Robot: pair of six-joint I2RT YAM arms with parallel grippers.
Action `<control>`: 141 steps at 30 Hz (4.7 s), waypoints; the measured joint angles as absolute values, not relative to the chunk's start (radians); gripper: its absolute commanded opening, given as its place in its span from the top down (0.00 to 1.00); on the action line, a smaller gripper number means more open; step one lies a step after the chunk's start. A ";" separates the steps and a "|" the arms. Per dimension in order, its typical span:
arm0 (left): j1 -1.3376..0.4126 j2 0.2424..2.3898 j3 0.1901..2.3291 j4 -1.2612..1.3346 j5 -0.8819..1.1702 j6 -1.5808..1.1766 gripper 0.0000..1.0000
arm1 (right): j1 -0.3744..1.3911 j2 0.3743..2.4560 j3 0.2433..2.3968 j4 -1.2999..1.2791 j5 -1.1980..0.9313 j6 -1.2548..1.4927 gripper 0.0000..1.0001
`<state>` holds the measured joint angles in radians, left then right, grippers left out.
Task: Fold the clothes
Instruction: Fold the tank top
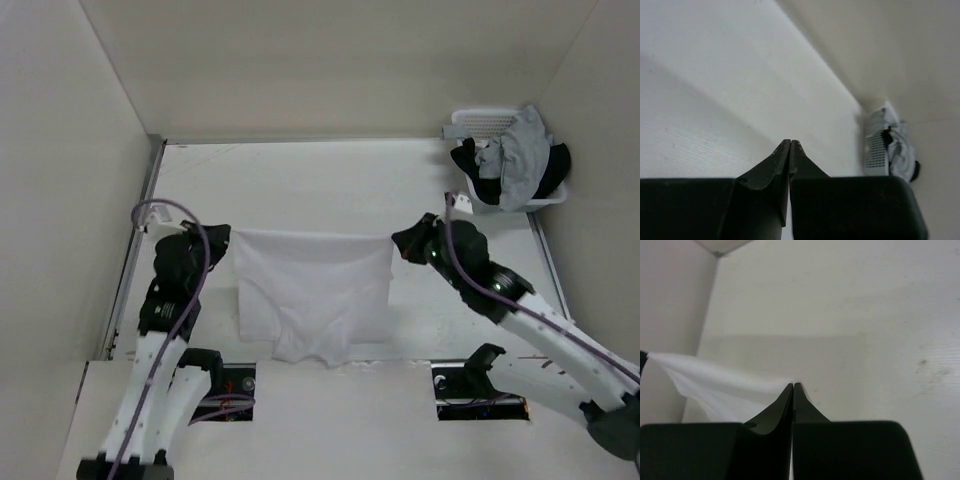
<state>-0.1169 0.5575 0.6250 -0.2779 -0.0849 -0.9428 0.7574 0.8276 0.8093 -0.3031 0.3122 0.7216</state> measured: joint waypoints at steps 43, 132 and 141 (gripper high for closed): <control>-0.054 0.871 0.155 0.224 -0.021 -0.996 0.83 | 0.388 1.324 0.490 0.140 -0.109 0.766 0.67; -0.578 1.625 0.518 0.645 -0.096 -0.948 0.73 | 0.465 1.758 0.915 0.189 -0.099 0.723 0.96; -0.551 1.517 0.326 0.743 -0.089 -0.974 0.67 | 0.406 1.807 0.913 0.261 -0.138 0.756 0.88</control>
<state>-0.5507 1.5173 0.3260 0.7425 -0.0895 -0.9737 0.4057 1.8072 0.9131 0.2611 -0.1383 0.7563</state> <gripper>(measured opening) 0.307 0.082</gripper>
